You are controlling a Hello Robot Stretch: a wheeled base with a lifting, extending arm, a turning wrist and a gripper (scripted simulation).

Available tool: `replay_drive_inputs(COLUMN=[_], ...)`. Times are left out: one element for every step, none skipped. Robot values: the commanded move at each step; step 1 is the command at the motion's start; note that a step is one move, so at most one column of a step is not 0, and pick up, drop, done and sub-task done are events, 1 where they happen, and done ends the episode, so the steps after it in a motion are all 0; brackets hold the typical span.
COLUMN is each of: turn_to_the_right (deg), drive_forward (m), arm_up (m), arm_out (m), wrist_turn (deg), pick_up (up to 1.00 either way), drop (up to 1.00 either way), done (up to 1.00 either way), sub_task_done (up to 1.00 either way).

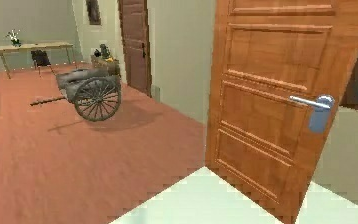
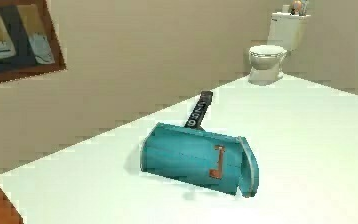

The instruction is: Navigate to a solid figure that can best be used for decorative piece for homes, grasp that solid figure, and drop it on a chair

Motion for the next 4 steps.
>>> replay_drive_inputs(turn_to_the_right=[18.0,0.0,-45.0,-9.0], drive_forward=[0.0,0.1,0.0,0.0], arm_up=[0.0,0.0,0.0,0.0], arm_out=[0.0,0.0,0.0,0.0], wrist_turn=[0.0,0.0,0.0,0.0], pick_up=[0.0,0.0,0.0,0.0], drop=[0.0,0.0,0.0,0.0], done=[0.0,0.0,0.0,0.0], sub_task_done=[0.0,0.0,0.0,0.0])
